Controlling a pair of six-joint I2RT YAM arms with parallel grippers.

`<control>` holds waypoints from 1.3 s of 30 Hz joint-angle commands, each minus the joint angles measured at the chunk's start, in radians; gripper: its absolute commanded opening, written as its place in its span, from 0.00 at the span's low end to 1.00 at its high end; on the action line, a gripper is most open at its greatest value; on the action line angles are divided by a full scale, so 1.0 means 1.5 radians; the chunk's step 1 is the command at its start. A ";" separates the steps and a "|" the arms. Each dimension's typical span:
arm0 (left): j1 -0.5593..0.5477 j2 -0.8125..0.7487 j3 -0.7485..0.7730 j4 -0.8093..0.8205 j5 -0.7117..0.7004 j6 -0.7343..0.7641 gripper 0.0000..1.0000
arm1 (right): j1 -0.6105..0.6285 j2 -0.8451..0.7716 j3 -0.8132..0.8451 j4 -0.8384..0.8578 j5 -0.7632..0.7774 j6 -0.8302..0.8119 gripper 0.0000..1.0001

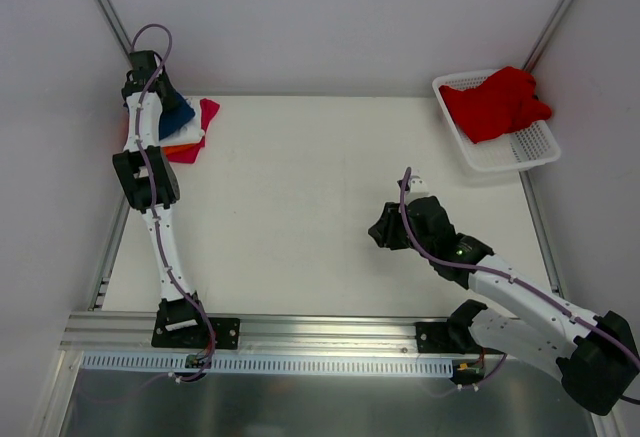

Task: Fold and stack the t-shirts
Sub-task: Put the neatly folded tshirt into the corner of the board with the left arm

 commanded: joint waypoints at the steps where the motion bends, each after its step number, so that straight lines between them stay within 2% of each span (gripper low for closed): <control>1: -0.004 -0.019 -0.020 -0.018 0.038 -0.012 0.42 | -0.003 -0.014 0.019 0.016 0.001 0.011 0.36; 9: -0.033 -0.128 -0.051 -0.017 -0.020 -0.006 0.44 | -0.003 -0.010 0.007 0.029 0.002 0.009 0.36; 18: -0.065 -0.313 -0.191 -0.015 -0.045 -0.031 0.43 | -0.003 -0.012 0.011 0.032 0.004 0.003 0.36; 26: -0.139 -0.466 -0.362 -0.012 -0.057 -0.082 0.46 | -0.004 -0.010 0.041 0.004 0.015 -0.011 0.41; 29: -0.173 -0.523 -0.439 -0.004 -0.059 -0.112 0.50 | -0.006 -0.003 0.060 -0.022 0.040 -0.022 0.46; 30: -0.192 -0.537 -0.479 0.004 -0.054 -0.119 0.56 | -0.007 0.000 0.067 -0.026 0.046 -0.024 0.47; 36: -0.306 -0.617 -0.625 0.034 -0.055 -0.168 0.77 | -0.009 0.046 0.112 -0.070 0.081 -0.035 0.54; 37: -0.320 -0.630 -0.641 0.051 -0.049 -0.172 0.85 | -0.009 0.053 0.124 -0.082 0.087 -0.033 0.56; 39: -0.349 -0.639 -0.680 0.059 -0.050 -0.178 0.89 | -0.010 0.079 0.137 -0.090 0.098 -0.032 0.59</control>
